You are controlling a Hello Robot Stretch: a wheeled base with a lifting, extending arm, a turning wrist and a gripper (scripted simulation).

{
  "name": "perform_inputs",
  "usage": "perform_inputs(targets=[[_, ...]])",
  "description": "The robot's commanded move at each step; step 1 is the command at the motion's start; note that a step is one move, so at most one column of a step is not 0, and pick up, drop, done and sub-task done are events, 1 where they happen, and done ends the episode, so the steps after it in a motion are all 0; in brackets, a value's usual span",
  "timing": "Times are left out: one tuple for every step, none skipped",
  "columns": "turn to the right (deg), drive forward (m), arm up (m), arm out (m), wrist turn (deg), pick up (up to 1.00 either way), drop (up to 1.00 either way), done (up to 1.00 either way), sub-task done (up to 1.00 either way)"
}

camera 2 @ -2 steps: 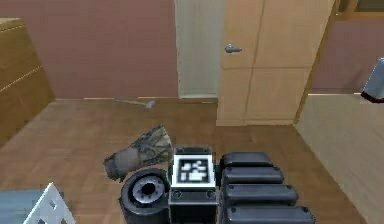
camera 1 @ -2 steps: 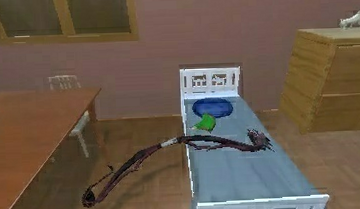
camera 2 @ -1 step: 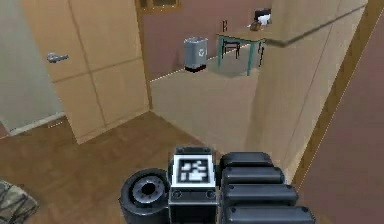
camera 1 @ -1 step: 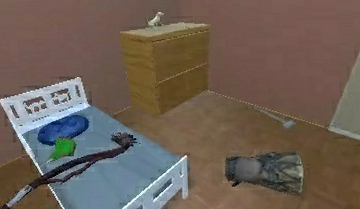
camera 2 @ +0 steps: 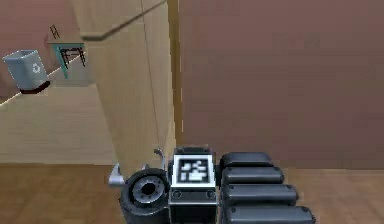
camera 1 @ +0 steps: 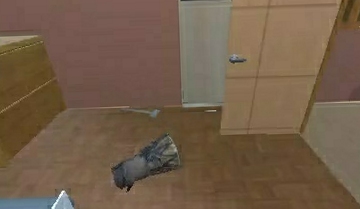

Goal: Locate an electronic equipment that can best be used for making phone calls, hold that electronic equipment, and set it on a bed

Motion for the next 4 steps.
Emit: perform_inputs(targets=[[0.0, 1.00, 0.00, 0.00, 0.0, 0.00, 0.00, 0.00, 0.00], [0.0, 0.45, 0.00, 0.00, 0.0, 0.00, 0.00, 0.00, 0.00], [-36.0, 0.00, 0.00, 0.00, 0.0, 0.00, 0.00, 0.00, 0.00], [0.0, 0.35, 0.00, 0.00, 0.0, 0.00, 0.00, 0.00, 0.00]])
